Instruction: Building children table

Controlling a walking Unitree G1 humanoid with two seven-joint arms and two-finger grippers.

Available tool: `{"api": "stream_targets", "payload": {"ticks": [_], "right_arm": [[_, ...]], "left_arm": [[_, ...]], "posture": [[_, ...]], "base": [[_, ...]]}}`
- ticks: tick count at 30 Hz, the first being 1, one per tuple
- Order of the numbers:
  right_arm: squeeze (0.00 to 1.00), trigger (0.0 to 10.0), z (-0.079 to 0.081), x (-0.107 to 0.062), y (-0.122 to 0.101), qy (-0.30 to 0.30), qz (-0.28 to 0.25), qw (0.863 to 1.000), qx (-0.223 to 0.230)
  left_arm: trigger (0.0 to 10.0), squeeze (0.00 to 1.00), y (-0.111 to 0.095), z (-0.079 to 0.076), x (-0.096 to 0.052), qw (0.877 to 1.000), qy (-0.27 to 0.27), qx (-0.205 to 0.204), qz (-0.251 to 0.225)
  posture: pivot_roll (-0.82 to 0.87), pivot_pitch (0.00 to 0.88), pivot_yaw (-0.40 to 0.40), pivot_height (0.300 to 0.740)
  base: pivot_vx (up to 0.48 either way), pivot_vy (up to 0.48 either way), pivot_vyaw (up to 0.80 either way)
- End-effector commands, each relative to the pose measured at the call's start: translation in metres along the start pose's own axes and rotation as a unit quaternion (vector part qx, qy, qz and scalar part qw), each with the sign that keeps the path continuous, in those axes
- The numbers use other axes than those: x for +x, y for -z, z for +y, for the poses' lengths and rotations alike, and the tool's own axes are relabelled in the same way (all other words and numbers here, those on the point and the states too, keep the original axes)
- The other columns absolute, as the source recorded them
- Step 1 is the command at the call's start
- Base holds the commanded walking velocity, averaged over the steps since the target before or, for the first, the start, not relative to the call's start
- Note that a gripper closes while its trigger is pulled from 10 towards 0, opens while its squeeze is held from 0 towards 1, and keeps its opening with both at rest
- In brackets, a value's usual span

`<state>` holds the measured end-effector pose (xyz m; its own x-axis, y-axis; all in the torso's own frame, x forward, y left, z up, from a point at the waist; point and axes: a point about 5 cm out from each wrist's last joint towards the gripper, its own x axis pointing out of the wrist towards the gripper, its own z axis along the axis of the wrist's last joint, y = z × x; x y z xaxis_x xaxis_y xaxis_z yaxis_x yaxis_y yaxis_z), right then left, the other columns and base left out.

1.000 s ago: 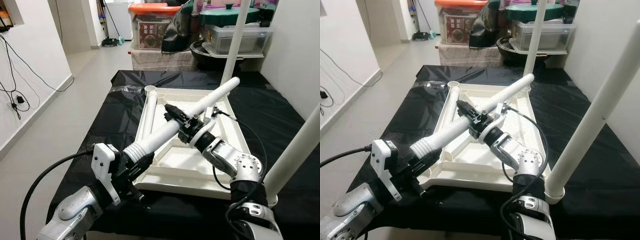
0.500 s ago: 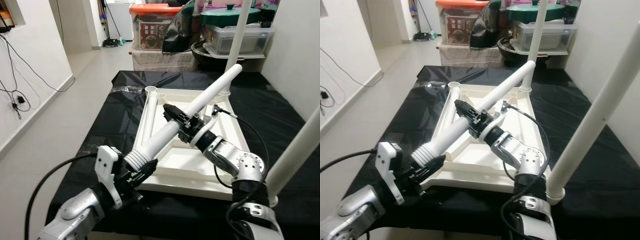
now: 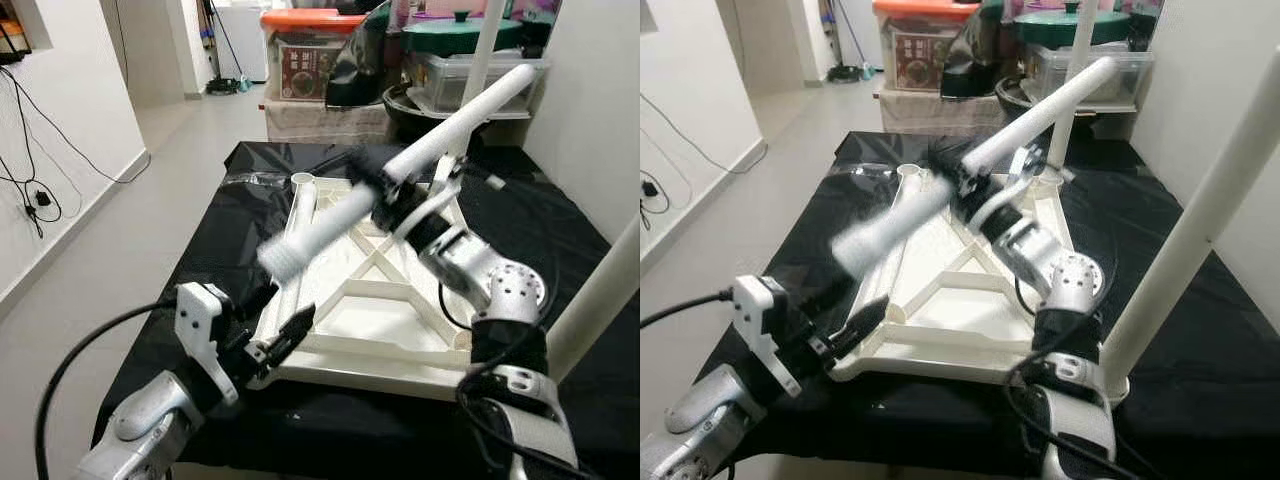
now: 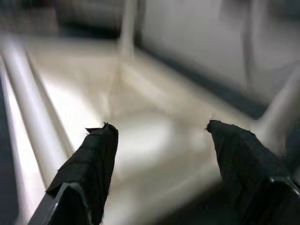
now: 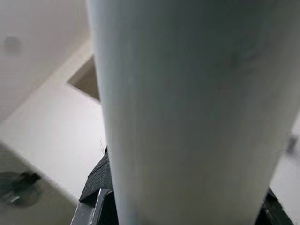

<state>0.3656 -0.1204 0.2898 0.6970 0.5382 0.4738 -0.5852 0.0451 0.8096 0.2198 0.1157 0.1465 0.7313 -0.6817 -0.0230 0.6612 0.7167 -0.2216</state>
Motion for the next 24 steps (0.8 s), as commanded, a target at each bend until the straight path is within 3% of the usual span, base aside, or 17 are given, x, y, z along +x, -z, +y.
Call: {"api": "stream_targets", "payload": {"ticks": [1,2,3,4,6,7,8,15,17,18,19,22,24], "right_arm": [[0.0,0.0,0.001,0.003,-0.006,0.011,-0.022,1.0,-0.012],[0.0,6.4,0.001,0.006,-0.009,0.039,-0.031,0.996,-0.078],[0.0,10.0,0.0,0.007,-0.008,0.08,-0.025,0.969,-0.231],[0.0,10.0,0.0,0.007,-0.008,0.08,-0.025,0.969,-0.231],[0.0,10.0,0.003,0.007,0.002,0.091,-0.005,0.918,-0.387],[0.0,10.0,0.003,0.007,0.008,0.089,0.005,0.893,-0.44],[0.0,10.0,0.003,0.006,0.011,0.088,0.01,0.882,-0.463],[0.0,10.0,-0.004,-0.006,0.012,0.118,-0.014,0.862,-0.493],[0.0,10.0,-0.007,-0.012,0.016,0.122,-0.015,0.836,-0.534],[0.0,10.0,-0.007,-0.012,0.016,0.122,-0.015,0.836,-0.534],[0.0,10.0,-0.009,-0.017,0.021,0.121,-0.015,0.822,-0.557],[0.0,10.0,-0.009,-0.019,0.024,0.12,-0.015,0.822,-0.557],[0.0,10.0,-0.012,-0.025,0.029,0.127,-0.013,0.814,-0.566]], "left_arm": [[10.0,0.0,0.001,0.001,0.0,1.0,-0.008,0.005,0.006],[10.0,0.0,0.001,0.001,0.001,1.0,-0.016,0.013,0.0],[10.0,0.0,-0.002,0.004,0.002,0.999,-0.037,0.025,-0.011],[10.0,0.0,-0.002,0.004,0.002,0.999,-0.037,0.025,-0.011],[10.0,0.0,-0.005,0.005,0.003,0.998,-0.051,0.032,-0.026],[10.0,0.0,-0.008,0.005,0.004,0.997,-0.058,0.035,-0.035],[10.0,0.0,-0.009,0.005,0.004,0.997,-0.06,0.037,-0.04],[10.0,0.0,-0.014,0.004,0.007,0.993,-0.088,0.053,-0.053],[10.0,0.0,-0.017,0.009,0.008,0.988,-0.128,0.069,-0.059],[10.0,0.0,-0.017,0.009,0.008,0.988,-0.128,0.069,-0.059],[10.0,0.0,-0.018,0.011,0.008,0.983,-0.157,0.076,-0.064],[10.0,0.0,-0.019,0.012,0.008,0.981,-0.164,0.077,-0.066],[10.0,0.0,-0.02,0.012,0.009,0.978,-0.18,0.085,-0.069]], "posture": [[0.06,0.0,-0.036,0.74],[0.06,0.0,-0.036,0.74],[0.06,0.0,-0.035,0.74],[0.06,0.0,-0.035,0.74],[0.06,0.0,-0.038,0.74],[0.06,0.0,-0.038,0.74],[0.06,0.0,-0.038,0.74],[0.06,0.0,-0.035,0.74],[0.06,0.0,-0.036,0.74],[0.06,0.0,-0.036,0.74],[0.06,0.0,-0.037,0.74],[0.06,0.0,-0.037,0.74],[0.06,0.0,-0.036,0.74]], "base": [[0.0,0.0,0.0],[0.0,0.0,0.0],[0.0,0.0,0.0],[0.0,0.0,0.0],[0.0,0.0,0.0],[0.0,0.0,0.0],[0.0,0.0,0.0],[0.0,0.0,0.0],[0.0,0.0,0.8],[0.0,0.0,0.8],[0.0,0.0,0.8],[0.0,0.0,0.8],[0.0,0.0,0.8]]}}
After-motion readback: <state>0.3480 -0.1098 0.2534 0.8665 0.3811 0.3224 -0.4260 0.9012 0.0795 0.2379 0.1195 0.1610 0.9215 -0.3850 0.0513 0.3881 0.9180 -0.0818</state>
